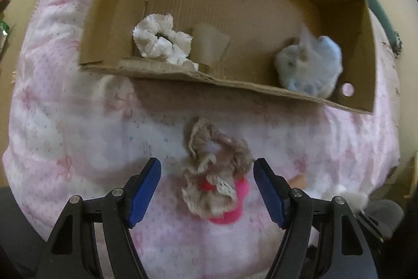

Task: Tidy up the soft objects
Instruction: 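Grasp the lace scrunchie with the left gripper while the right grasps the white sock, then carry the scrunchie and sock over the box and open both grippers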

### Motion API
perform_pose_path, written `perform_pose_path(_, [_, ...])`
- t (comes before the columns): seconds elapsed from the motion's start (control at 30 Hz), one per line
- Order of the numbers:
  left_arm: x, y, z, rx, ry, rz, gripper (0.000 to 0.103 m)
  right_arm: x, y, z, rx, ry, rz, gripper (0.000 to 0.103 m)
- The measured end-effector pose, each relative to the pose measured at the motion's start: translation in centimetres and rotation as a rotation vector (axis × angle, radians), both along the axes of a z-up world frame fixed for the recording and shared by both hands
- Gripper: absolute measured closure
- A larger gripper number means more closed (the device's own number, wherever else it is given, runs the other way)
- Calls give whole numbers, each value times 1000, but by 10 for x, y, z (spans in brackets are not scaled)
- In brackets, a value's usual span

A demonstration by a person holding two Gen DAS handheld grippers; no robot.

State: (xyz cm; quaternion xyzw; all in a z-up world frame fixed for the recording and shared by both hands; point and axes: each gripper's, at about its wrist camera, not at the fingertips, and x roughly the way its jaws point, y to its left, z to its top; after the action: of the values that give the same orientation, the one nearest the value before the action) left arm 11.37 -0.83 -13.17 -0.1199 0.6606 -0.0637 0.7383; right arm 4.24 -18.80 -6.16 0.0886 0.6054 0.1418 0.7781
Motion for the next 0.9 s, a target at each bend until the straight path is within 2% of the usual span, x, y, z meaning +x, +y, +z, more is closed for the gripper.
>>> perform_pose_path(0.03, [1, 0, -2, 1, 1, 5, 33, -2, 0, 1, 0, 2, 1, 85])
perform_pose_path(0.1, [3, 1, -3, -22, -3, 19, 41, 0, 0, 3, -5, -1, 9, 85])
perform_pose_path(0.13, [4, 1, -3, -36, -3, 19, 54, 5, 0, 1, -7, 0, 12, 85])
perform_pose_path(0.17, [4, 1, -3, -64, 1, 14, 74, 6, 1, -2, -10, 2, 14, 85])
perform_pose_path(0.2, [5, 1, -5, -100, 21, 5, 85, 8, 5, -4, -12, 6, 15, 85])
perform_pose_path(0.27, [4, 2, -7, -121, 40, 5, 88, 9, 4, -6, -13, 15, 10, 85])
perform_pose_path(0.4, [2, 6, 4, -107, 2, 3, 93, 12, 4, -8, -3, 18, -5, 85])
perform_pose_path(0.57, [-4, 20, 30, -94, -68, 46, 93, 12, 3, -8, -4, 11, -4, 85])
perform_pose_path(0.8, [-30, 34, 62, 90, -211, 32, 93, 11, -1, -1, 33, -21, -8, 85])
perform_pose_path(0.87, [-30, 33, 54, 136, -188, 25, 93, 12, 0, -3, 25, -12, 0, 85])
perform_pose_path(0.9, [-31, 38, 48, 126, -168, 39, 93, 12, 2, -5, 16, -4, 6, 85])
